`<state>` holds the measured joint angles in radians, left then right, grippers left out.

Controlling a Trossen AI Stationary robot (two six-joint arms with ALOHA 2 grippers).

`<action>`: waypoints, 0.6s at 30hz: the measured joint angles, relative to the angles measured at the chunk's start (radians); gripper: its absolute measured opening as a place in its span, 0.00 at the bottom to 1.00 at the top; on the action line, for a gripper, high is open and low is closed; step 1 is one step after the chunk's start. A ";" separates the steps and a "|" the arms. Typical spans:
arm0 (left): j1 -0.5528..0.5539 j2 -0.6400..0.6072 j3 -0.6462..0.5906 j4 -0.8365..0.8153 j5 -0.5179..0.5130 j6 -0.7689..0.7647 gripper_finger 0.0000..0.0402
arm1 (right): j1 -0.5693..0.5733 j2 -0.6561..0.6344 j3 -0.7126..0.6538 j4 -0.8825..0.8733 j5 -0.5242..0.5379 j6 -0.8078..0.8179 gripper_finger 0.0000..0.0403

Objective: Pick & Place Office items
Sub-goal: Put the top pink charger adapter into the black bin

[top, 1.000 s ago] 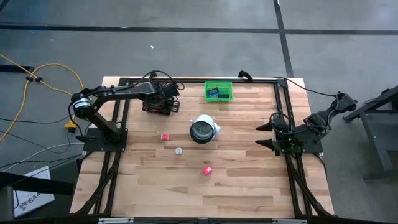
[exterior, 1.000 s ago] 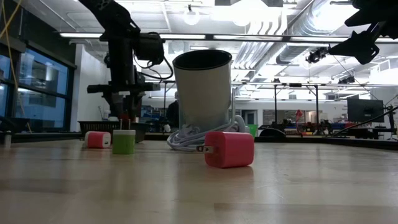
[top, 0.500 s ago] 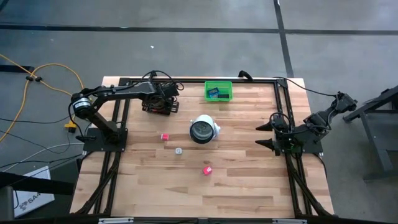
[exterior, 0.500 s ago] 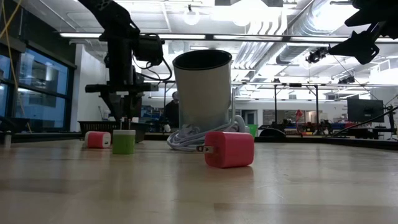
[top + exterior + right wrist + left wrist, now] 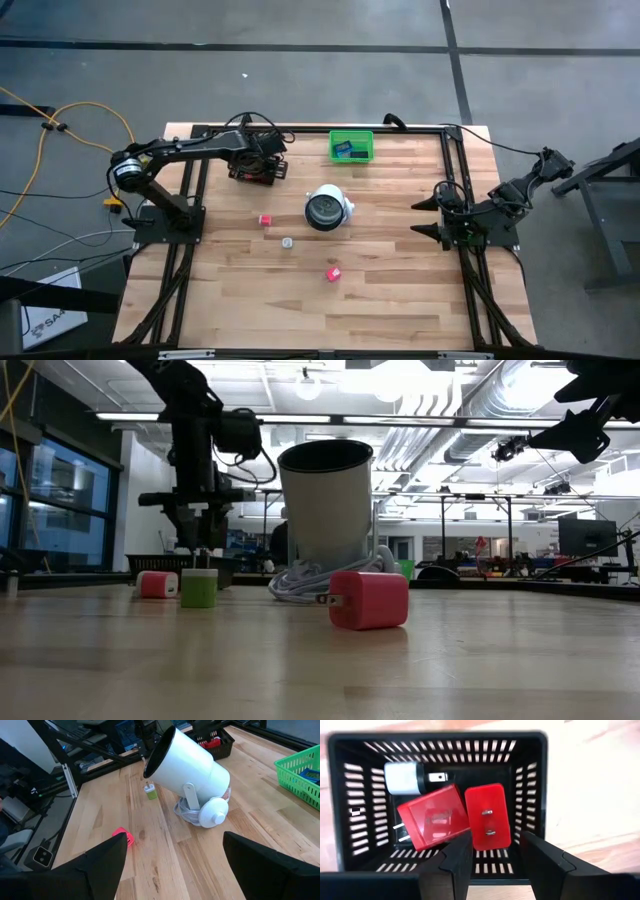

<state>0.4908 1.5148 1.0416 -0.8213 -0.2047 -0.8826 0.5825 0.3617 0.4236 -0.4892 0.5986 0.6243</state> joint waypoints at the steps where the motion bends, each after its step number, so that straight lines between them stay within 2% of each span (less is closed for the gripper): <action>1: 0.000 -0.011 0.000 0.000 -0.005 0.003 0.39 | 0.000 0.000 0.000 0.000 0.000 0.000 0.79; 10: -0.001 -0.153 0.001 -0.001 -0.036 0.057 0.39 | 0.000 0.000 0.000 0.000 0.000 0.000 0.79; 18: -0.058 -0.203 0.001 -0.001 -0.035 0.178 0.39 | 0.000 0.000 0.000 0.000 0.000 0.000 0.79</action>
<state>0.4324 1.3122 1.0424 -0.8227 -0.2402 -0.7044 0.5825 0.3617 0.4236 -0.4895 0.5983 0.6243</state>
